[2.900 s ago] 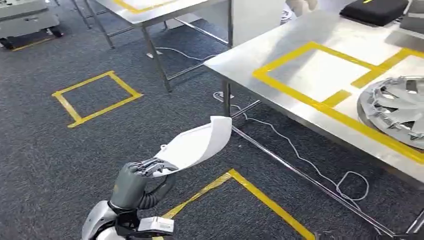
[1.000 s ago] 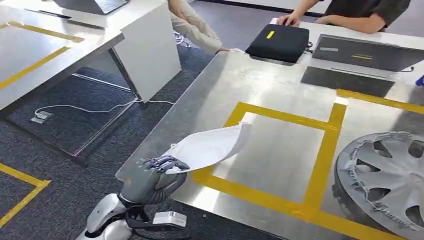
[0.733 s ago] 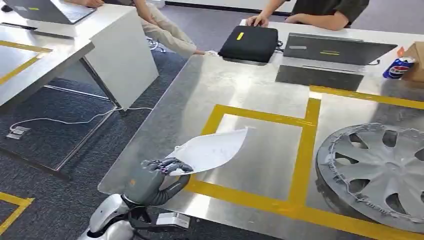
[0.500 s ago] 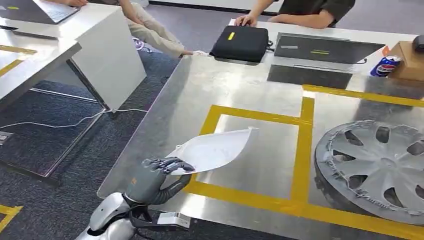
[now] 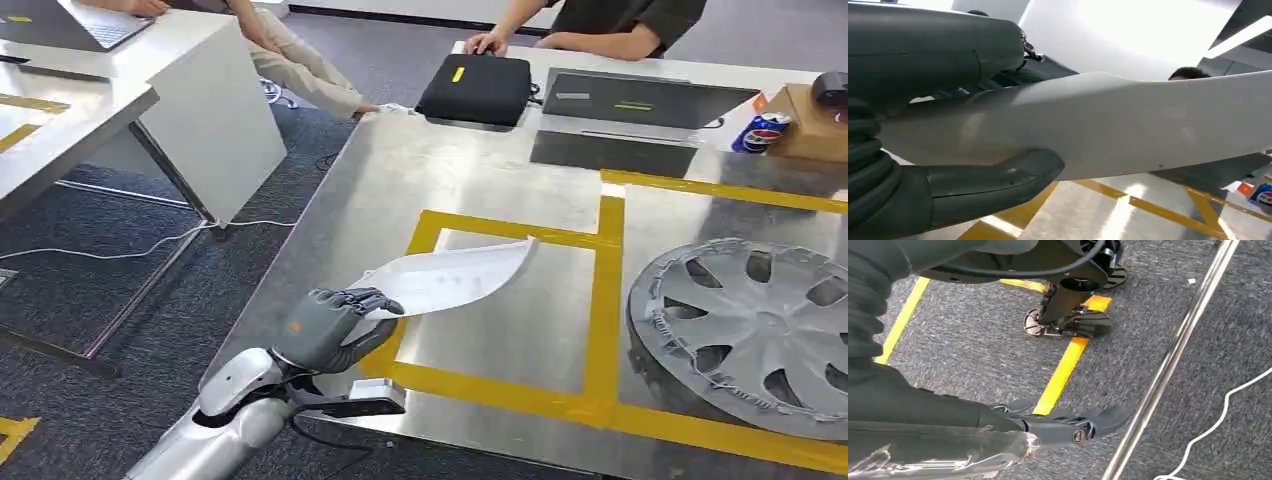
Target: Take the parts from the cabinet and place them on the table.
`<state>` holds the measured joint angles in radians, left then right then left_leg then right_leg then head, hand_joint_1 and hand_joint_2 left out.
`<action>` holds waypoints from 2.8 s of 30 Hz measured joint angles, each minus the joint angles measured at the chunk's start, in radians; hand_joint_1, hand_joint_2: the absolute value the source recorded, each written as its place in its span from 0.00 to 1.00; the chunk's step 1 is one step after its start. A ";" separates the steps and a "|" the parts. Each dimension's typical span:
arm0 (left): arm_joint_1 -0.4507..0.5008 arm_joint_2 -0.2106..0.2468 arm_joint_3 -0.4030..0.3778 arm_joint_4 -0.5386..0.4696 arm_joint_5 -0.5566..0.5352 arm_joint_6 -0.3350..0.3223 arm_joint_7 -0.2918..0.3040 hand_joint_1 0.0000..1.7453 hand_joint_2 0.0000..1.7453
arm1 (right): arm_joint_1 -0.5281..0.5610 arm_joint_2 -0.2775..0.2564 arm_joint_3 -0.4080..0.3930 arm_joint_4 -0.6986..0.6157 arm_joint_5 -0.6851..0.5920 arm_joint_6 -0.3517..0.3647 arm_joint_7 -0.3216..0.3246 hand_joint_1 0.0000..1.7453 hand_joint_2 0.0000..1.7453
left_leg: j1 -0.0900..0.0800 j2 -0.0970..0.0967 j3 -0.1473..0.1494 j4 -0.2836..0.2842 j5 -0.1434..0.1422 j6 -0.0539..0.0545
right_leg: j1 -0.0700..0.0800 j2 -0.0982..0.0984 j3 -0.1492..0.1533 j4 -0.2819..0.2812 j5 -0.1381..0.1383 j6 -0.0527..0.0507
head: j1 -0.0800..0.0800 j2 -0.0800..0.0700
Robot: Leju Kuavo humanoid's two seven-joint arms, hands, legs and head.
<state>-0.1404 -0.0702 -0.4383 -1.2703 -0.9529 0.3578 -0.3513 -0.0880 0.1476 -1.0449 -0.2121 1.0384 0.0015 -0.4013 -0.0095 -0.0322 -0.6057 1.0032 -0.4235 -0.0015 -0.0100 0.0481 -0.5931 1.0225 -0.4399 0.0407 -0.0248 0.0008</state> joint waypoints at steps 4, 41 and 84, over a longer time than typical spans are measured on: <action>-0.006 -0.001 -0.001 0.020 -0.002 0.001 0.000 1.00 1.00 | 0.000 0.000 0.002 0.000 0.000 0.000 0.000 0.00 1.00 | 0.003 0.000 0.000 0.000 0.002 -0.003 | 0.002 0.000 -0.001 0.001 0.000 0.000 | 0.000 0.000; -0.308 -0.116 -0.110 0.524 -0.364 -0.005 0.267 0.00 0.00 | -0.024 0.008 0.047 0.000 0.043 0.006 0.068 0.00 0.00 | 0.005 0.001 -0.002 0.000 0.009 -0.007 | 0.004 0.000 -0.004 0.003 0.007 -0.001 | 0.000 0.000; 0.207 -0.044 0.856 0.207 0.747 -0.050 -0.323 0.00 0.00 | 0.038 0.018 0.043 0.004 0.074 -0.030 0.109 0.00 0.00 | 0.016 0.035 0.019 0.124 -0.065 -0.035 | 0.006 -0.027 -0.055 0.012 0.040 -0.033 | -0.008 0.000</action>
<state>0.0667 -0.1144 0.4179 -1.0631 -0.2064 0.3077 -0.6741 -0.0504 0.1656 -1.0018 -0.2079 1.1127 -0.0282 -0.2926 0.0062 0.0030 -0.5866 1.1273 -0.4881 -0.0369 -0.0041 0.0208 -0.6480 1.0346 -0.3999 0.0078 -0.0332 0.0008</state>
